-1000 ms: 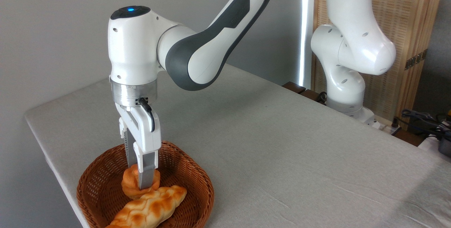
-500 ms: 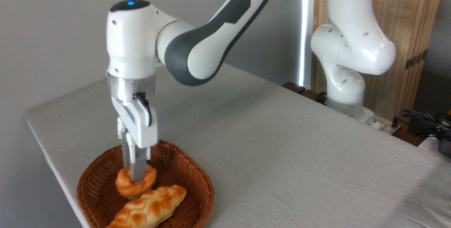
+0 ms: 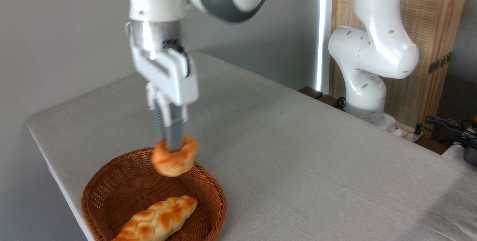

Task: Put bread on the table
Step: 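Carry the bun beside the basket and lower it onto the table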

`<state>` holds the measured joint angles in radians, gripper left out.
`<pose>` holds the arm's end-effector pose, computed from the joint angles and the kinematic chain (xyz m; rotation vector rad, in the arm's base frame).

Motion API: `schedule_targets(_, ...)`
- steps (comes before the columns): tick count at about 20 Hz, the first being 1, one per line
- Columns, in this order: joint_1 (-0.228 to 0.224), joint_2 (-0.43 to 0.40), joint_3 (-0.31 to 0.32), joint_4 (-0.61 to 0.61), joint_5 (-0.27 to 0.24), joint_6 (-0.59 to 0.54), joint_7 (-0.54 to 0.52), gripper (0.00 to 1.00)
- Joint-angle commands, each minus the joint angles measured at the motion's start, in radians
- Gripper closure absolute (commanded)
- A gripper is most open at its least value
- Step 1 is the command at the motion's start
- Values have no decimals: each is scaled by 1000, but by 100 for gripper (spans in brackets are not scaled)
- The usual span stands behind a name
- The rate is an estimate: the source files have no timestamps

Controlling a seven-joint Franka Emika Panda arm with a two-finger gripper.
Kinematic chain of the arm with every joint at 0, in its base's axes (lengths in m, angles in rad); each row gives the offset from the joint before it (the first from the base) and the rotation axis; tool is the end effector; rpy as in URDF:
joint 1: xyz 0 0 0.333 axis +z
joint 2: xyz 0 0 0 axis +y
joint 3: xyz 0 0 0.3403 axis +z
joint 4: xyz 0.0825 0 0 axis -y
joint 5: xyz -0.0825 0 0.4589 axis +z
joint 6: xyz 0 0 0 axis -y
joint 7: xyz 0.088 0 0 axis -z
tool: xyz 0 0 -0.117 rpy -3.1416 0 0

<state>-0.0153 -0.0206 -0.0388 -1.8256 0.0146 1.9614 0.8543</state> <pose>0.6453 -0.0340 0.5468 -2.7466 1.3488 -0.2120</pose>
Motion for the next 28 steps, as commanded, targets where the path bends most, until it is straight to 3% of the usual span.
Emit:
schedule_targets(1, -18, -114, 54, -108, 8, -85, 144, 91)
schedule_targets(4, -54, -153, 71, -202, 8, -111, 175, 79)
schedule_targets(7, -110, -150, 71, -260, 8, -111, 163, 52)
schedule_targets(8, -118, -147, 70, -279, 8, -111, 163, 37)
schedule_targets(10, -126, -142, 60, -303, 8, -107, 163, 32)
schedule_targets(11, -129, -136, 60, -305, 8, -102, 163, 18)
schedule_targets(13, -138, -127, 60, -304, 8, -95, 164, 4)
schedule_targets(21, -146, -98, 59, -304, 4, -98, 155, 0)
schedule_targets(28, -146, -105, 59, -291, -1, -102, 74, 0)
